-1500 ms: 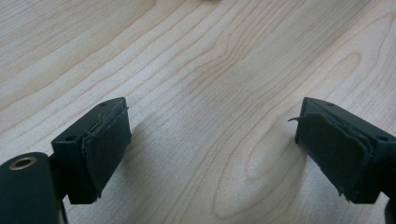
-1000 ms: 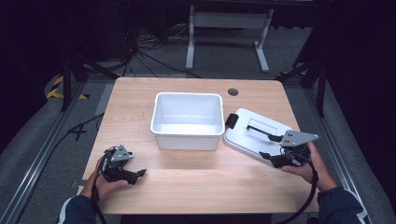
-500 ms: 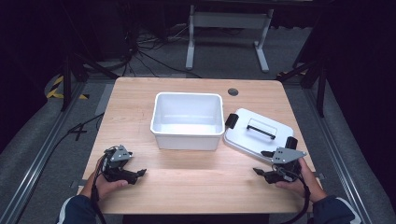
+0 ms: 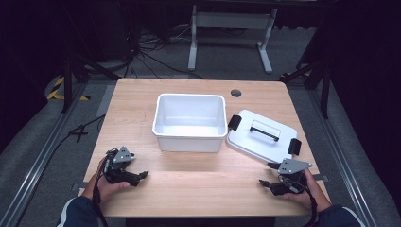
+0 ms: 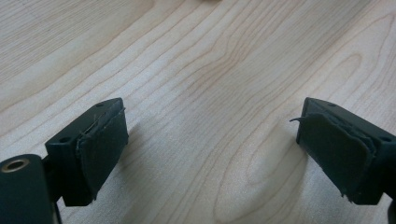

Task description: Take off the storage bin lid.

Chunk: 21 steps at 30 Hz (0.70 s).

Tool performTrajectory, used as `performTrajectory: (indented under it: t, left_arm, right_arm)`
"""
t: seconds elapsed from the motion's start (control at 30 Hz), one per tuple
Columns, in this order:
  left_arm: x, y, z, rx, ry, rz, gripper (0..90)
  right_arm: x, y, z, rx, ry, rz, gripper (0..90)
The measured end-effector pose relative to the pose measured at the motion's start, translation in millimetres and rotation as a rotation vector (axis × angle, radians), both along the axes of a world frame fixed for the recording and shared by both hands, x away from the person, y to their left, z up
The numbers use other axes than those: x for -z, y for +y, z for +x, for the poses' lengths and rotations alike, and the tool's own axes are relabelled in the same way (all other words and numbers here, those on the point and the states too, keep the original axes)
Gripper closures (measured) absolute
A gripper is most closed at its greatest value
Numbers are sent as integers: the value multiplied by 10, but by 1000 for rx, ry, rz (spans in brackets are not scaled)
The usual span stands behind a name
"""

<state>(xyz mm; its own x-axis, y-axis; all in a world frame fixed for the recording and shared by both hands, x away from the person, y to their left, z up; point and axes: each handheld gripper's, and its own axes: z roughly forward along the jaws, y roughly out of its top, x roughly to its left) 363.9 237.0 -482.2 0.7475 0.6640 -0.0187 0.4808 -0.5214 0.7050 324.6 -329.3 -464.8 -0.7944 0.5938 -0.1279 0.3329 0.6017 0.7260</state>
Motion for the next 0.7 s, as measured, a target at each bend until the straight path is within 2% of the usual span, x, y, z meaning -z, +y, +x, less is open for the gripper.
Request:
performTrajectory:
  t: [0.1, 0.2, 0.37, 0.7]
  left_arm:
    - [0, -4, -2, -2, 6, -2, 91]
    - [0, -4, -1, -1, 6, -1, 90]
    - [-3, -4, -1, 0, 7, 4, 90]
    - [3, -12, -8, -12, 2, -1, 88]
  right_arm:
    - [36, -40, 3, 15, -3, 33, 217]
    - [41, -69, 35, 39, 37, 46, 191]
    - [43, -76, 55, 51, 68, 59, 191]
    - [43, -76, 56, 51, 68, 58, 190]
